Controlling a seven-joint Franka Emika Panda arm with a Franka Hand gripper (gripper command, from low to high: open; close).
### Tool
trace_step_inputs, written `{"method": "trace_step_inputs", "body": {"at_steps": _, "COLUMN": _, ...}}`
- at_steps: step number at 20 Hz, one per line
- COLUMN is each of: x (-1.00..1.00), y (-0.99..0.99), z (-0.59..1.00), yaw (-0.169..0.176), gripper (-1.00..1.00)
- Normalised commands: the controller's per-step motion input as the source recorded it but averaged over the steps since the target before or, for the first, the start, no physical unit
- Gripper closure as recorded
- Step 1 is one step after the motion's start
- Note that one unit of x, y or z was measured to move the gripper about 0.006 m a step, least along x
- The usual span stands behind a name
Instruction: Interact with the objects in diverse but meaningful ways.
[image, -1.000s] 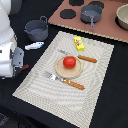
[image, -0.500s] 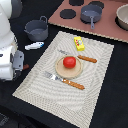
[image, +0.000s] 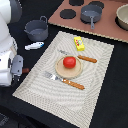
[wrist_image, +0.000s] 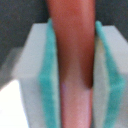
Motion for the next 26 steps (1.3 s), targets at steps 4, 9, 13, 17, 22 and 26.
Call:
{"method": "trace_step_inputs", "body": {"at_steps": 4, "x": 0.35, "y": -0.08, "z": 0.31, "yaw": 0.015, "gripper": 1.00}}
{"method": "trace_step_inputs", "body": {"at_steps": 9, "x": 0.55, "y": -0.04, "z": 0.80, "yaw": 0.005, "gripper": 1.00}}
{"method": "trace_step_inputs", "body": {"at_steps": 13, "x": 0.89, "y": -0.13, "z": 0.71, "yaw": 0.000, "gripper": 1.00}}
{"method": "trace_step_inputs", "body": {"at_steps": 17, "x": 0.97, "y": -0.18, "z": 0.58, "yaw": -0.007, "gripper": 1.00}}
{"method": "trace_step_inputs", "body": {"at_steps": 22, "x": 0.97, "y": -0.29, "z": 0.44, "yaw": -0.024, "gripper": 1.00}}
{"method": "trace_step_inputs", "body": {"at_steps": 26, "x": 0.96, "y": -0.37, "z": 0.35, "yaw": -0.031, "gripper": 1.00}}
